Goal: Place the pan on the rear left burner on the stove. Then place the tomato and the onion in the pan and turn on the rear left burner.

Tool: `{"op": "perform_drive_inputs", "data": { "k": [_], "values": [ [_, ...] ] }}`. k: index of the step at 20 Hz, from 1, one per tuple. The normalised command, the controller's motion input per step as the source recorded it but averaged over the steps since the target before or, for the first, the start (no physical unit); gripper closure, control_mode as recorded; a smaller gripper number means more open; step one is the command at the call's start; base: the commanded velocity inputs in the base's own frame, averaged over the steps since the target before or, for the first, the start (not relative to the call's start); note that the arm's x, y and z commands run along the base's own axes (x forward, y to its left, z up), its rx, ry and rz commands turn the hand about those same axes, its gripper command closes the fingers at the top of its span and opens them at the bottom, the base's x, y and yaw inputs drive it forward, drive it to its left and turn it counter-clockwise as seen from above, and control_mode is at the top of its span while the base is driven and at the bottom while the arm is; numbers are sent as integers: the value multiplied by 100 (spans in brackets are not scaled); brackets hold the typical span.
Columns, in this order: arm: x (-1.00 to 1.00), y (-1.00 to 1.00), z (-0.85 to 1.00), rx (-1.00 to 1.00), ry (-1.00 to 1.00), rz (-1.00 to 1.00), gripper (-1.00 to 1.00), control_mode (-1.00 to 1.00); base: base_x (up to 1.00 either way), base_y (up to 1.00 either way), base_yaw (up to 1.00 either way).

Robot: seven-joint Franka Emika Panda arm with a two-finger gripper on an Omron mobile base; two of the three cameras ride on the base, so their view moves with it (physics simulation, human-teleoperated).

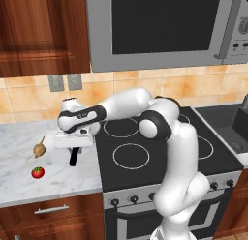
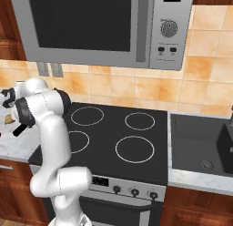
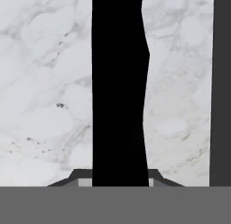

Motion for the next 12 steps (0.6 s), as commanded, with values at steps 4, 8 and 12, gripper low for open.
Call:
{"op": "perform_drive_inputs", "data": {
  "k": [4,8,12],
  "values": [
    [2,-55,4,34,3,-2,100,-100,0,0,0],
    [14,-52,3,25,1,-5,100,-100,0,0,0],
    [22,-49,9,14,0,-7,100,-100,0,0,0]
  ]
}}
